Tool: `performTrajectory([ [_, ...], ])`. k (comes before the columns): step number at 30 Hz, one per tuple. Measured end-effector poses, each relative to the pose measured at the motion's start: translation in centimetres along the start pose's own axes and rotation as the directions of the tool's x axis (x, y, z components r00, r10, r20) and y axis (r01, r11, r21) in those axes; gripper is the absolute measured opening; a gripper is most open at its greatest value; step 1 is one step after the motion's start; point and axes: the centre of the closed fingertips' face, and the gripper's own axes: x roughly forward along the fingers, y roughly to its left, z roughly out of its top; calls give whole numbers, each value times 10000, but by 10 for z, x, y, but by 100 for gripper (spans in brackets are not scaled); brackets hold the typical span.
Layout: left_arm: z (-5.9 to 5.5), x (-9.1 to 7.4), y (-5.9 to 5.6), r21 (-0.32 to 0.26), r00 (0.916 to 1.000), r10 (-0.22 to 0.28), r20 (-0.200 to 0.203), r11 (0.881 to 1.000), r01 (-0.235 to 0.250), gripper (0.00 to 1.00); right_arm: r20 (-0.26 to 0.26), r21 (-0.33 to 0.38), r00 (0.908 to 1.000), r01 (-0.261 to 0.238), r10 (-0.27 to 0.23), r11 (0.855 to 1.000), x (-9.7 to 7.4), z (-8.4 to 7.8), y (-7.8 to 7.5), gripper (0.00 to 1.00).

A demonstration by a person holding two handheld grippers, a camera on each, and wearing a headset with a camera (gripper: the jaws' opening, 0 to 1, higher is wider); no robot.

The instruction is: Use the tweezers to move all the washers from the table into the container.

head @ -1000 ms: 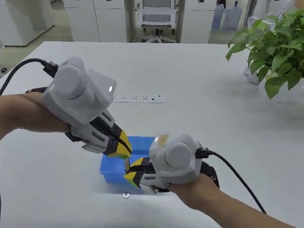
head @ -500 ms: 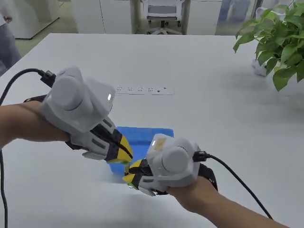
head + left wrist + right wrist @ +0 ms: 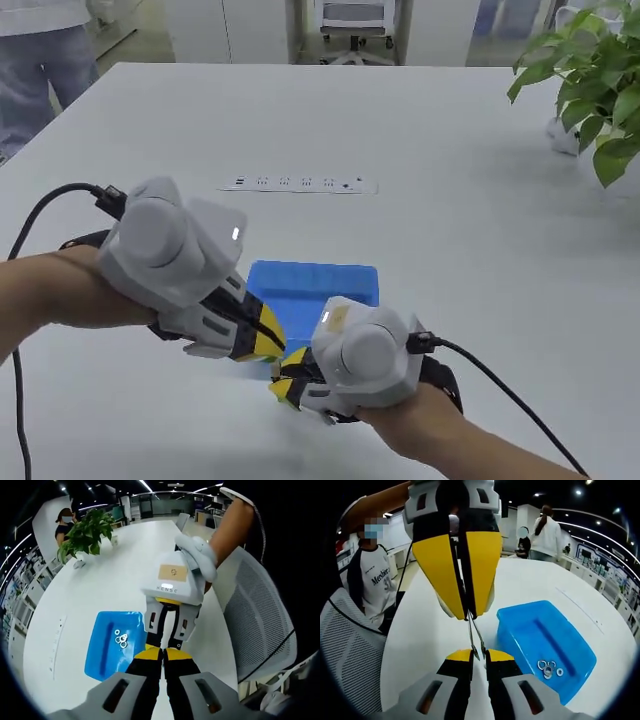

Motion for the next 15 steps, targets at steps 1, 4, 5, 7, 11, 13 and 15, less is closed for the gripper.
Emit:
performTrajectory([
  [1, 0, 0, 0, -20, 10000, -4, 4, 10000, 4, 5, -11, 25, 10000, 11, -10, 10000, 0, -1, -1, 11],
  [4, -1, 1, 2, -46, 10000, 2, 7, 10000, -2, 5, -45, 56, 10000, 70, -70, 10000, 0, -3, -5, 11],
  [5, 0, 2, 3, -59, 10000, -1, 25, 10000, 1, 5, -43, 86, 10000, 52, -52, 9999, 0, -3, -5, 11],
  [7, -1, 3, 4, -59, 10000, -22, 15, 10000, 22, 5, -99, 84, 9999, 20, -19, 10000, 0, -5, -5, 11],
  [11, -2, 7, 5, -53, 9999, -108, -67, 9999, 108, 5, -180, 136, 9998, 36, -34, 9999, 0, -9, -7, 12],
  [13, -2, 9, 5, -63, 9999, -158, -68, 9999, 158, 5, -189, 180, 9998, 19, -16, 9998, 1, -11, -7, 12],
  [15, -3, 11, 6, -64, 9998, -191, -111, 9998, 190, 5, -239, 208, 9997, 9, -4, 9998, 2, -13, -8, 12],
])
